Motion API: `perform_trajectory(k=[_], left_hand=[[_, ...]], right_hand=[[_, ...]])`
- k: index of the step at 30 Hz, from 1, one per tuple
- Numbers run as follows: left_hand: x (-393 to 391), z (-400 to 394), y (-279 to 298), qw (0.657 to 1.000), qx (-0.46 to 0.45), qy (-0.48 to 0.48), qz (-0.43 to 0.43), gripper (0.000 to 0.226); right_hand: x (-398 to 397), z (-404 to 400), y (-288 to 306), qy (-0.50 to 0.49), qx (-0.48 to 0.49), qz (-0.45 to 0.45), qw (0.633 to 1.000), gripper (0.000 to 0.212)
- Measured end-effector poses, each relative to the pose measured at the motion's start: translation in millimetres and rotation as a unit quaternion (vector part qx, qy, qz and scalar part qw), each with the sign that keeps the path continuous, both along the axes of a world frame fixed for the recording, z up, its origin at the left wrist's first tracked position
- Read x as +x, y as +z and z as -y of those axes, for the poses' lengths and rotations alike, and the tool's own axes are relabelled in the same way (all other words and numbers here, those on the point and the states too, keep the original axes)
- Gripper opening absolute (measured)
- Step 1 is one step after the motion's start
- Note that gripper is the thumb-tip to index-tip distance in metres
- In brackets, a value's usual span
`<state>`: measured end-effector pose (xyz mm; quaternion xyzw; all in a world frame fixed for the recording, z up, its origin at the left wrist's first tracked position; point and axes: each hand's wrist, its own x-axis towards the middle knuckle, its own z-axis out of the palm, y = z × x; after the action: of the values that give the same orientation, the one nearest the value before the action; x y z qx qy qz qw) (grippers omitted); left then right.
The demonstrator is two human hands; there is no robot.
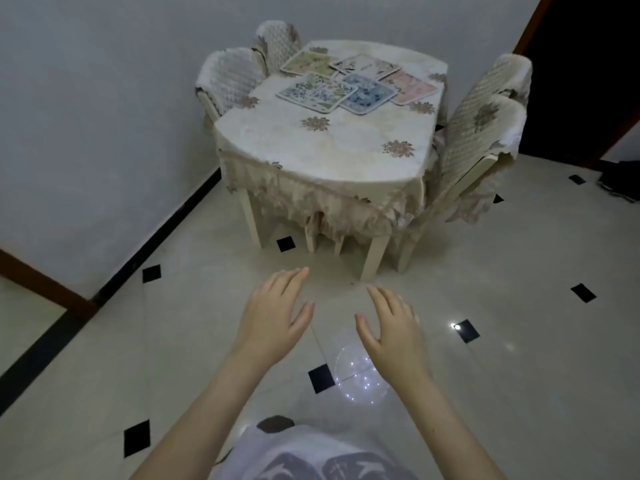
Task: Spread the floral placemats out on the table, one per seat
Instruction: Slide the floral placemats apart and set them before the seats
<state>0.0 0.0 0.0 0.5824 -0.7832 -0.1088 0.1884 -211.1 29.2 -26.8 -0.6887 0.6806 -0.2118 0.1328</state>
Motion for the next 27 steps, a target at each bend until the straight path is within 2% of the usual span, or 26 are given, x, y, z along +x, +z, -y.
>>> perform_trajectory(k=[5,11,16,27], left_hand=[[-0.2,6.9,0.1,1.000,-0.002,0.006,0.004,0.050],[7.3,55.0,19.6,0.999,-0.035,0.004,-0.013,0.052],[20.3,109.8,26.7,0.998,-0.059,0.003,-0.026,0.051],[82.7,269.3,24.1,0.998,-0.052,-0.019,-0.038,0.050]], right_hand=[[-2.7,14.1,1.8,0.014,-0.001,0.007,1.000,0.053],[3.8,63.5,26.6,0.025,-0.029,0.016,0.999,0.053],[20.5,121.4,39.1,0.011,-0.053,0.018,0.998,0.052],[85.5,271.4,35.1,-0.016,-0.038,0.003,0.999,0.050]])
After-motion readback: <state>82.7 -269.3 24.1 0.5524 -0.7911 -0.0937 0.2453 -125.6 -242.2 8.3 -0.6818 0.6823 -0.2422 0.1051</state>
